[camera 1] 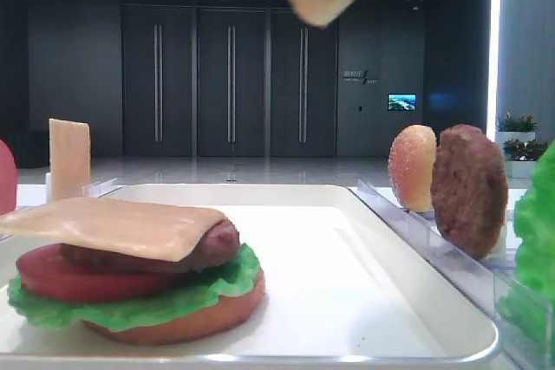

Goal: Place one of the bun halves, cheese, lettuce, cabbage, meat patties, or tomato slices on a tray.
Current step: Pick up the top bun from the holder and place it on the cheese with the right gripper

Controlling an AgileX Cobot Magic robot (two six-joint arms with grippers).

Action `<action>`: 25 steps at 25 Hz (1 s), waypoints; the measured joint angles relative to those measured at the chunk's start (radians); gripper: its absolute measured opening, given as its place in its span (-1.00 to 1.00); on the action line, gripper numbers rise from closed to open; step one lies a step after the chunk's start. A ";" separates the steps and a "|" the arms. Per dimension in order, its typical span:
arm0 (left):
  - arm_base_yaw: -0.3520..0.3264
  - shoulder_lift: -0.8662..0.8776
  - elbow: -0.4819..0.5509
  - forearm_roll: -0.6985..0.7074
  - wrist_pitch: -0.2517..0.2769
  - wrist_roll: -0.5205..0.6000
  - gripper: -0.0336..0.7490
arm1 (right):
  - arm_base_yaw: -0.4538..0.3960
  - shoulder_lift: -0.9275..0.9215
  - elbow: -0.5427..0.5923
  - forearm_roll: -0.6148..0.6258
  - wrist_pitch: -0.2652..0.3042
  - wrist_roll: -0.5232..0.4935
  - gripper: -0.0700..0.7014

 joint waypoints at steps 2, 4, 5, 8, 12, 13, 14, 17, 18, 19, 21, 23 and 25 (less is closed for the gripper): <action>0.000 0.000 0.000 0.000 0.000 0.000 -0.19 | 0.000 0.060 0.021 0.126 -0.060 -0.137 -0.30; 0.000 0.000 0.000 0.000 0.000 0.000 -0.19 | 0.000 0.115 0.030 0.288 -0.110 -0.293 -0.30; 0.000 0.000 0.000 0.000 0.000 0.000 -0.19 | 0.000 0.142 0.030 0.385 -0.123 -0.390 -0.30; 0.000 0.000 0.000 0.000 0.000 0.000 -0.19 | -0.016 0.214 0.031 0.672 -0.134 -0.680 -0.30; 0.000 0.000 0.000 0.000 0.000 0.000 -0.19 | -0.063 0.299 0.031 0.951 -0.101 -0.989 -0.30; 0.000 0.000 0.000 0.000 0.000 0.000 -0.19 | -0.080 0.319 0.031 0.989 -0.077 -1.044 -0.30; 0.000 0.000 0.000 0.000 0.000 0.000 -0.19 | -0.094 0.334 0.035 1.034 -0.052 -1.087 -0.30; 0.000 0.000 0.000 0.000 0.000 0.000 -0.19 | -0.142 0.379 0.063 1.166 0.017 -1.233 -0.30; 0.000 0.000 0.000 0.000 0.000 0.000 -0.19 | -0.160 0.391 0.077 1.216 0.040 -1.286 -0.30; 0.000 0.000 0.000 0.000 0.000 0.000 -0.19 | -0.177 0.403 0.095 1.263 0.060 -1.336 -0.30; 0.000 0.000 0.000 0.000 0.000 0.000 -0.19 | -0.209 0.422 0.122 1.313 0.104 -1.395 -0.31; 0.000 0.000 0.000 0.000 0.000 0.000 -0.19 | -0.232 0.438 0.134 1.333 0.128 -1.430 -0.31; 0.000 0.000 0.000 0.000 0.000 0.000 -0.19 | -0.238 0.448 0.139 1.343 0.136 -1.450 -0.31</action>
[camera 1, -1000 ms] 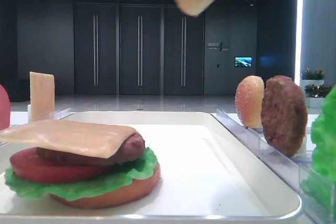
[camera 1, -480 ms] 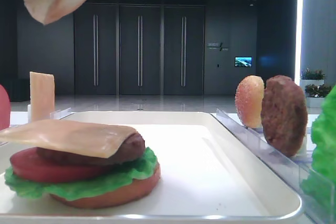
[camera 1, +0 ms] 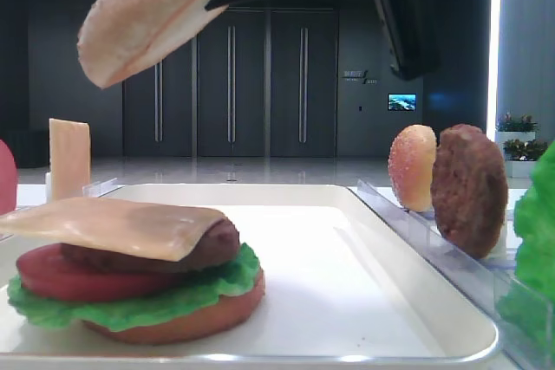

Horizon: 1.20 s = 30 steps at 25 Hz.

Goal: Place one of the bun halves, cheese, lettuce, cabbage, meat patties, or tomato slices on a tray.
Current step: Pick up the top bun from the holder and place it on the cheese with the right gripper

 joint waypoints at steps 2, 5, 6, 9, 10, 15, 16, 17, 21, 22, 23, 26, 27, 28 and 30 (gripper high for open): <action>0.000 0.000 0.000 0.000 0.000 0.000 -0.19 | -0.001 0.009 0.009 0.004 0.002 -0.015 -0.31; 0.000 0.000 0.000 0.000 0.000 0.000 -0.19 | -0.001 0.030 0.012 0.004 0.002 -0.025 -0.31; 0.000 0.000 0.000 0.000 0.000 0.000 -0.19 | -0.001 0.040 0.012 0.004 0.003 -0.026 -0.31; 0.000 0.000 0.000 0.000 0.000 0.000 -0.19 | -0.001 0.078 0.012 0.005 0.005 -0.028 -0.31; 0.000 0.000 0.000 0.000 0.000 0.000 -0.19 | -0.001 0.086 0.012 0.005 0.007 -0.028 -0.31; 0.000 0.000 0.000 0.000 0.000 0.000 -0.19 | 0.000 0.099 -0.003 0.006 0.025 -0.021 -0.31; 0.000 0.000 0.000 0.000 0.000 0.000 -0.19 | 0.000 0.099 -0.006 0.007 0.028 -0.020 -0.31; 0.000 0.000 0.000 0.000 0.000 0.000 -0.19 | 0.000 0.100 -0.010 0.007 0.030 -0.020 -0.31; 0.000 0.000 0.000 0.000 0.000 0.000 -0.19 | 0.000 0.108 -0.013 0.007 0.032 -0.020 -0.31; 0.000 0.000 0.000 0.000 0.000 0.000 -0.19 | 0.000 0.108 -0.013 0.007 0.033 -0.020 -0.31; 0.000 0.000 0.000 0.000 0.000 0.000 -0.19 | 0.000 0.108 -0.013 0.007 0.035 -0.020 -0.31; 0.000 0.000 0.000 0.000 0.000 0.000 -0.19 | 0.000 0.108 -0.013 0.007 0.039 -0.020 -0.31; 0.000 0.000 0.000 0.000 0.000 0.000 -0.19 | 0.000 0.108 -0.013 0.007 0.041 -0.020 -0.31; 0.000 0.000 0.000 0.000 0.000 0.000 -0.19 | 0.000 0.108 -0.013 0.007 0.044 -0.020 -0.31; 0.000 0.000 0.000 0.000 0.000 0.000 -0.19 | 0.000 0.108 -0.013 0.007 0.052 -0.020 -0.31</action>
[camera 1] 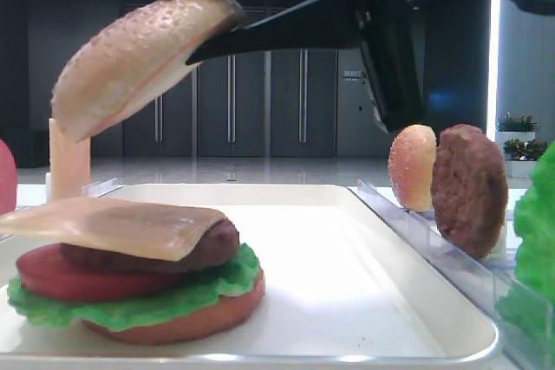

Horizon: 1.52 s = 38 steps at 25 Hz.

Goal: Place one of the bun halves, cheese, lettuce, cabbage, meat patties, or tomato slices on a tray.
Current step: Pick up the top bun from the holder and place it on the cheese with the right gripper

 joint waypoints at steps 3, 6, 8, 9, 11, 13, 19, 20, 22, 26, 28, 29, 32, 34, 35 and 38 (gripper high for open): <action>0.000 0.000 0.000 0.000 0.000 0.000 -0.19 | 0.000 0.001 0.000 0.000 0.005 -0.004 -0.31; 0.000 0.000 0.000 0.000 0.000 0.000 -0.19 | 0.000 0.011 -0.001 0.000 0.022 -0.011 -0.31; 0.000 0.000 0.000 0.000 0.000 0.000 -0.19 | 0.000 0.033 -0.001 0.000 0.042 -0.021 -0.31; 0.000 0.000 0.000 0.000 0.000 0.000 -0.19 | 0.000 0.046 -0.001 0.000 0.051 -0.025 -0.31; 0.000 0.000 0.000 0.000 0.000 0.000 -0.19 | 0.000 0.066 -0.001 0.000 0.061 -0.031 -0.31; 0.000 0.000 0.000 0.000 0.000 0.000 -0.19 | 0.001 0.080 -0.009 -0.001 0.065 -0.032 -0.31; 0.000 0.000 0.000 0.000 0.000 0.000 -0.19 | 0.042 0.126 -0.124 -0.001 0.088 -0.032 -0.31; 0.000 0.000 0.000 0.000 0.000 0.000 -0.19 | 0.048 0.137 -0.142 0.000 0.097 -0.031 -0.31; 0.000 0.000 0.000 0.000 0.000 0.000 -0.19 | 0.057 0.158 -0.157 0.002 0.112 -0.028 -0.31; 0.000 0.000 0.000 0.000 0.000 0.000 -0.19 | 0.058 0.193 -0.159 0.001 0.115 -0.031 -0.31; 0.000 0.000 0.000 0.000 0.000 0.000 -0.19 | 0.051 0.200 -0.159 -0.001 0.116 -0.036 -0.31; 0.000 0.000 0.000 0.000 0.000 0.000 -0.19 | 0.044 0.200 -0.159 -0.001 0.116 -0.042 -0.31; 0.000 0.000 0.000 0.000 0.000 0.000 -0.19 | 0.014 0.201 -0.159 -0.001 0.130 -0.056 -0.31; 0.000 0.000 0.000 0.000 0.000 0.000 -0.19 | -0.005 0.201 -0.144 0.002 0.133 -0.066 -0.31; 0.000 0.000 0.000 0.000 0.000 0.000 -0.19 | -0.013 0.201 -0.131 0.002 0.134 -0.073 -0.31; 0.000 0.000 0.000 0.000 0.000 0.000 -0.19 | -0.020 0.201 -0.104 0.000 0.133 -0.086 -0.31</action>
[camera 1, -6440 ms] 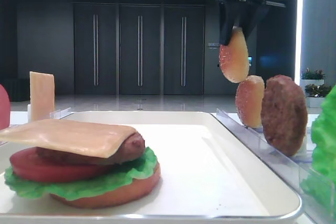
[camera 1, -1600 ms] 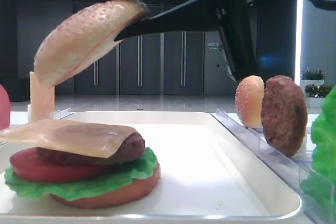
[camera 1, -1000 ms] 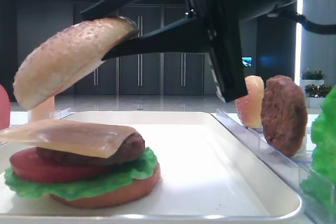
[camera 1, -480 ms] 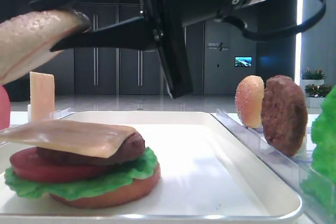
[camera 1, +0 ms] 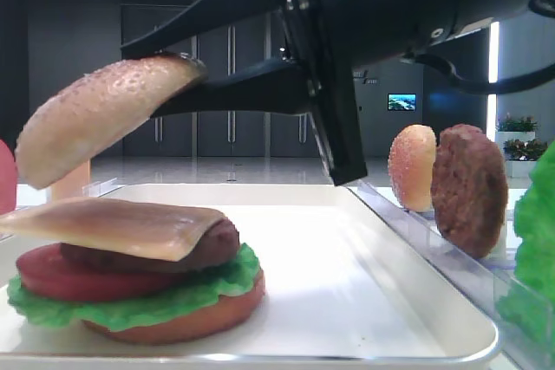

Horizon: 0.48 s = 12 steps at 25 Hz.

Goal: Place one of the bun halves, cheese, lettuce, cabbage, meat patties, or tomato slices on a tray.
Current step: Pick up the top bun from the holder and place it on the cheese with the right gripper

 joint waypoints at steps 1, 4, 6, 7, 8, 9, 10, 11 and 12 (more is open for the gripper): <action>0.000 0.000 0.000 0.000 0.000 0.000 -0.19 | -0.001 0.000 0.003 0.000 0.002 -0.002 -0.31; 0.000 0.000 0.000 0.000 0.000 0.000 -0.19 | -0.001 0.000 0.004 0.000 0.002 -0.006 -0.32; 0.000 0.000 0.000 0.000 0.000 0.000 -0.19 | -0.001 0.000 0.004 0.000 0.002 -0.006 -0.32; 0.000 0.000 0.000 0.000 0.000 0.000 -0.19 | -0.001 0.000 0.004 0.000 0.002 -0.006 -0.32; 0.000 0.000 0.000 0.000 0.000 0.000 -0.19 | -0.001 0.000 0.004 0.000 0.002 -0.006 -0.32; 0.000 0.000 0.000 0.000 0.000 0.000 -0.19 | -0.001 0.000 0.004 0.000 0.002 -0.007 -0.32; 0.000 0.000 0.000 0.000 0.000 0.000 -0.19 | -0.001 0.000 0.004 0.000 0.002 -0.008 -0.32; 0.000 0.000 0.000 0.000 0.000 0.000 -0.19 | -0.001 0.000 0.004 0.000 0.001 -0.008 -0.32; 0.000 0.000 0.000 0.000 0.000 0.000 -0.19 | -0.001 0.000 0.004 0.000 -0.001 -0.009 -0.32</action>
